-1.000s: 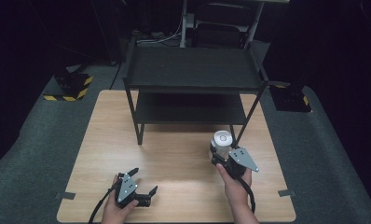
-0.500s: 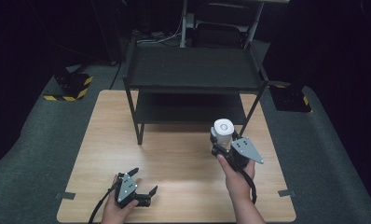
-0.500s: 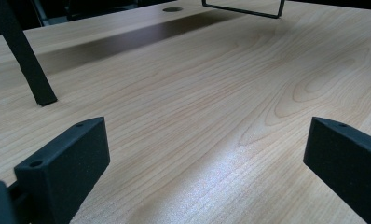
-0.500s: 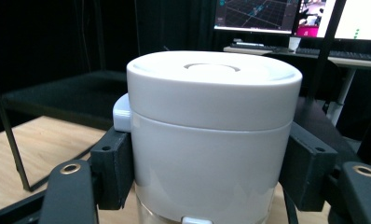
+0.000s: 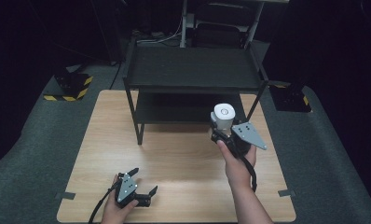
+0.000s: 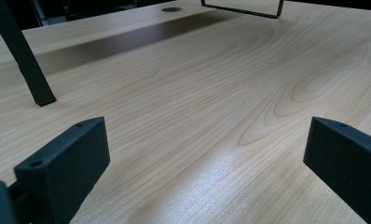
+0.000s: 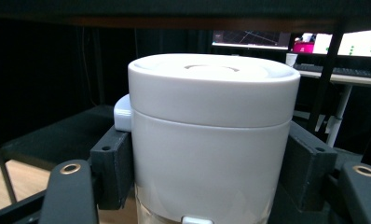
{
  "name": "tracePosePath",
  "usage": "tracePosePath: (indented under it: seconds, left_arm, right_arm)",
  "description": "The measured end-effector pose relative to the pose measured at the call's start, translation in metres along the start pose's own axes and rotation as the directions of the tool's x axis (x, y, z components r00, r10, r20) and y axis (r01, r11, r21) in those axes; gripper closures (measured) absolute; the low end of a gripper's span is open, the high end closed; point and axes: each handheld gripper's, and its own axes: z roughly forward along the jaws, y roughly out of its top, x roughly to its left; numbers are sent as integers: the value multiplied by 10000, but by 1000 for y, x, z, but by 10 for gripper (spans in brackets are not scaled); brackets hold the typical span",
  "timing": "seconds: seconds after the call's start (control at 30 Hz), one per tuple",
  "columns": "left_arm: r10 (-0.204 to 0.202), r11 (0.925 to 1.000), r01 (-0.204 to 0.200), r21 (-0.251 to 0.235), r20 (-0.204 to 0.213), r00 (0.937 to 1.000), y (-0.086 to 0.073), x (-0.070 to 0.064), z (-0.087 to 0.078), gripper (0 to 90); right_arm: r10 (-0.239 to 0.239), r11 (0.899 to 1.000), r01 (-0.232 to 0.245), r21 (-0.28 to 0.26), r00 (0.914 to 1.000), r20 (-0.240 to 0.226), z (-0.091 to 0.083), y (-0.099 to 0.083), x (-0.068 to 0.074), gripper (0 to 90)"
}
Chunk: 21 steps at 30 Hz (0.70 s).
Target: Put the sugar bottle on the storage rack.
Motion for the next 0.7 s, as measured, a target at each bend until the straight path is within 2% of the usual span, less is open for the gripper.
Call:
tracePosePath:
  seconds: [0.3,0.57,0.7]
  left_arm:
    - [-4,10000,4,3,47,10000,0,1,0,5]
    - [6,10000,-6,-15,69,10000,0,2,0,5]
    - [-9,10000,9,-30,97,10000,-1,2,0,5]
  right_arm:
    - [34,9999,-39,139,9994,344,22,11,-2,310]
    - [8,9996,-23,290,9986,537,42,10,-3,309]
    - [-36,9998,25,203,9986,537,55,7,-5,309]
